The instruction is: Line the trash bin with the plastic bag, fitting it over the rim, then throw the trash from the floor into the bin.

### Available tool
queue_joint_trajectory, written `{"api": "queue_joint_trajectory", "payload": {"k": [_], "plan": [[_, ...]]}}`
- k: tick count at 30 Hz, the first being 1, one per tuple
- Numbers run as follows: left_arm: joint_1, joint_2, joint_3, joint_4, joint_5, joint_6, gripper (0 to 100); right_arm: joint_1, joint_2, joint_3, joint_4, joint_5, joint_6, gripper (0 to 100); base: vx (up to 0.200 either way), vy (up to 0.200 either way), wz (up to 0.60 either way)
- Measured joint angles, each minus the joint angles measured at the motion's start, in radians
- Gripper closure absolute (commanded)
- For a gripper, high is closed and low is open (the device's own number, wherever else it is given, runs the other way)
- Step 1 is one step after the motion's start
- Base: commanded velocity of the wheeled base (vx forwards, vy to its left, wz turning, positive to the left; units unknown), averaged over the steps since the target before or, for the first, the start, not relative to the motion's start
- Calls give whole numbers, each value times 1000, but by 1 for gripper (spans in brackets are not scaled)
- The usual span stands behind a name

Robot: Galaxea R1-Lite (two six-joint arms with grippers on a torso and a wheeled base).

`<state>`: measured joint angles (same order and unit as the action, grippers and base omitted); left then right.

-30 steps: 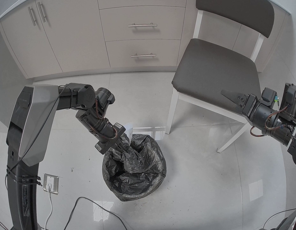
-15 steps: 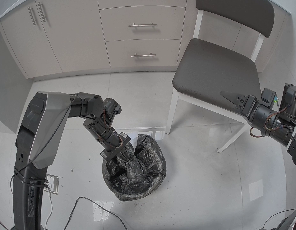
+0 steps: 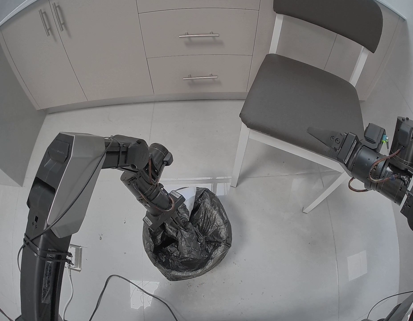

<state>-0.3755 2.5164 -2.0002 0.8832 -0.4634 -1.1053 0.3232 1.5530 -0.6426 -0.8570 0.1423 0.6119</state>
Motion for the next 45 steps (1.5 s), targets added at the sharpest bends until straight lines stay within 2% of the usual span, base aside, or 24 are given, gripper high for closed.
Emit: {"api": "queue_joint_trajectory", "payload": {"k": [6, 7, 19, 23, 26, 29, 39, 45], "plan": [[-9, 10, 0, 0, 1, -1, 100, 0, 0, 0, 0, 0, 0, 0, 0, 0, 0], [-11, 12, 0, 0, 1, -1, 0, 0, 0, 0, 0, 0, 0, 0, 0, 0, 0], [-4, 24, 0, -15, 11, 5, 0, 0, 0, 0, 0, 0, 1, 0, 0, 0, 0], [-4, 24, 0, -19, 53, 26, 0, 0, 0, -1, 0, 0, 1, 0, 0, 0, 0], [-9, 24, 0, -20, 93, 90, 0, 0, 0, -1, 0, 0, 1, 0, 0, 0, 0], [-19, 18, 0, -17, 136, 117, 0, 0, 0, -2, 0, -1, 1, 0, 0, 0, 0], [-65, -9, 0, 5, 170, 130, 0, 0, 0, -3, 0, -2, 2, 0, 0, 0, 0], [-107, -18, 0, -3, 237, 222, 0, 0, -1, -4, 0, -1, 2, 0, 0, 0, 0]]}}
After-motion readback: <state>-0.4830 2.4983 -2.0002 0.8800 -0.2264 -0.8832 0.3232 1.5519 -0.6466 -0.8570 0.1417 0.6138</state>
